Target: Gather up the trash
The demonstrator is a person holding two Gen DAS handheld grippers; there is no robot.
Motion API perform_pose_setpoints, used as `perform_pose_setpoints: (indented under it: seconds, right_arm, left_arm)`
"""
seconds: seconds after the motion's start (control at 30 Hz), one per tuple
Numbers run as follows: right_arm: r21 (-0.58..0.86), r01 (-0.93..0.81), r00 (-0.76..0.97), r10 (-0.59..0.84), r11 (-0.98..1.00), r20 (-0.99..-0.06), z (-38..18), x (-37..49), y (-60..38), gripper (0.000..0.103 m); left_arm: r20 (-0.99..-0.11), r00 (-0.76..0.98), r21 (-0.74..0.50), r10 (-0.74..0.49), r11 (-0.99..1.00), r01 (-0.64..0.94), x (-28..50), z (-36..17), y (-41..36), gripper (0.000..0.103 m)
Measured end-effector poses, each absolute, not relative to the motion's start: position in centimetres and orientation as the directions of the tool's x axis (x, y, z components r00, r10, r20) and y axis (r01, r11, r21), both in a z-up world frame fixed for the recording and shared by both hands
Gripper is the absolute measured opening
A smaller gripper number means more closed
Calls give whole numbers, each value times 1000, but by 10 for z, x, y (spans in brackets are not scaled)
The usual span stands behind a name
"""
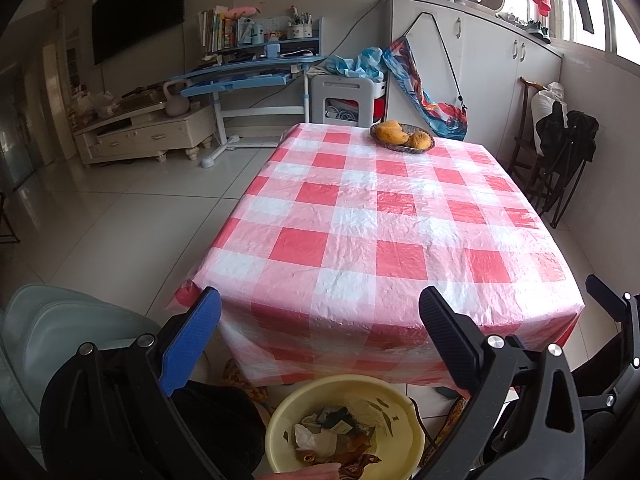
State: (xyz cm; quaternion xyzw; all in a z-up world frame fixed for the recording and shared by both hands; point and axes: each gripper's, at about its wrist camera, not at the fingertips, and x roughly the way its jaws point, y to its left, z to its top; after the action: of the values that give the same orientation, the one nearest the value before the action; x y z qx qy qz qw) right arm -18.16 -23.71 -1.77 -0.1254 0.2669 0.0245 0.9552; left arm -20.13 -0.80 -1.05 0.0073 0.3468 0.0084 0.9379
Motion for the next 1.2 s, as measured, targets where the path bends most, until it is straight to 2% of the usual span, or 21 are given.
perform_pose_setpoints:
  seconds: [1.2]
  right_arm:
    - [-238, -122, 856, -19, 964, -517, -20, -179, -234, 95]
  left_arm:
    - [-653, 757, 21, 26, 1000, -16, -200, -12, -6, 96]
